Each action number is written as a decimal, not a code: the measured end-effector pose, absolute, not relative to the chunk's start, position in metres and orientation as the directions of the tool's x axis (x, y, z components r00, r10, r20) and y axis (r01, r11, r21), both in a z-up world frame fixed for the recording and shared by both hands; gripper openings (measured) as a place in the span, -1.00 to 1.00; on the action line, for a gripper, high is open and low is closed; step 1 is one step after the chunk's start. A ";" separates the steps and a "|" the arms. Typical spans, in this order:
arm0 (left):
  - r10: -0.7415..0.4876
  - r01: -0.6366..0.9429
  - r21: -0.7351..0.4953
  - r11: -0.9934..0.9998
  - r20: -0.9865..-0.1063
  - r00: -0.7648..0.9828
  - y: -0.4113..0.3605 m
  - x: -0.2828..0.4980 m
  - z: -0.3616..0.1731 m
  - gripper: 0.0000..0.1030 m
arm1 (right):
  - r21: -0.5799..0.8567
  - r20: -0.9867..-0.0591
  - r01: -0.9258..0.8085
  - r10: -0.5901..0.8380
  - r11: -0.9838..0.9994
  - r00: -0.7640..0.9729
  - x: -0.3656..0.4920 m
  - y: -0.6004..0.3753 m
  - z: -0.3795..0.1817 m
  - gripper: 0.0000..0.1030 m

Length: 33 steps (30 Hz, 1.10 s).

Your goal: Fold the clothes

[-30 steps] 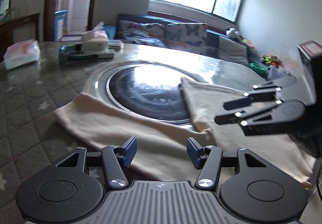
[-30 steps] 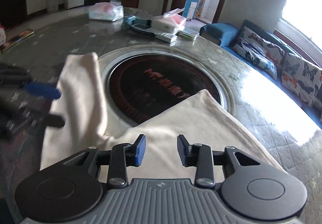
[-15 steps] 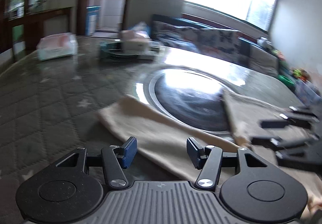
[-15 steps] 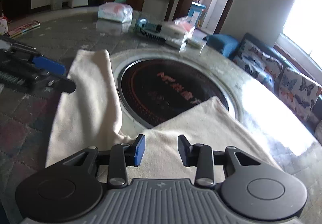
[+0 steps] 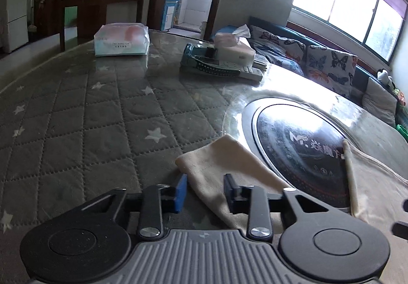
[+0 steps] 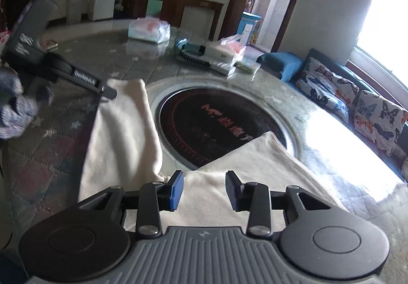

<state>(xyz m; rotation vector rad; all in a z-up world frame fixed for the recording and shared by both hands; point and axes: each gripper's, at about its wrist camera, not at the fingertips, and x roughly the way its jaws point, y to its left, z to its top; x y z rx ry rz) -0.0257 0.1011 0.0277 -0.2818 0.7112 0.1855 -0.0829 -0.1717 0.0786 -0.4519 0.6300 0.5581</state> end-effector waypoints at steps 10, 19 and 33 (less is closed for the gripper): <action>0.027 -0.193 -0.235 0.953 -0.566 0.824 0.079 -0.048 0.061 -0.95 | -0.146 -0.627 -0.532 0.337 0.834 0.702 -0.102 -0.211 0.097 -0.30; -0.202 0.101 -0.247 0.964 -0.429 0.881 0.005 -0.090 0.107 -0.96 | -0.026 -0.605 -0.411 0.313 0.911 0.732 -0.112 -0.261 0.103 -0.30; -0.127 0.060 -0.145 0.988 -0.511 0.850 -0.022 -0.083 0.079 -0.73 | 0.004 -0.597 -0.357 0.288 0.934 0.749 -0.132 -0.297 0.105 -0.30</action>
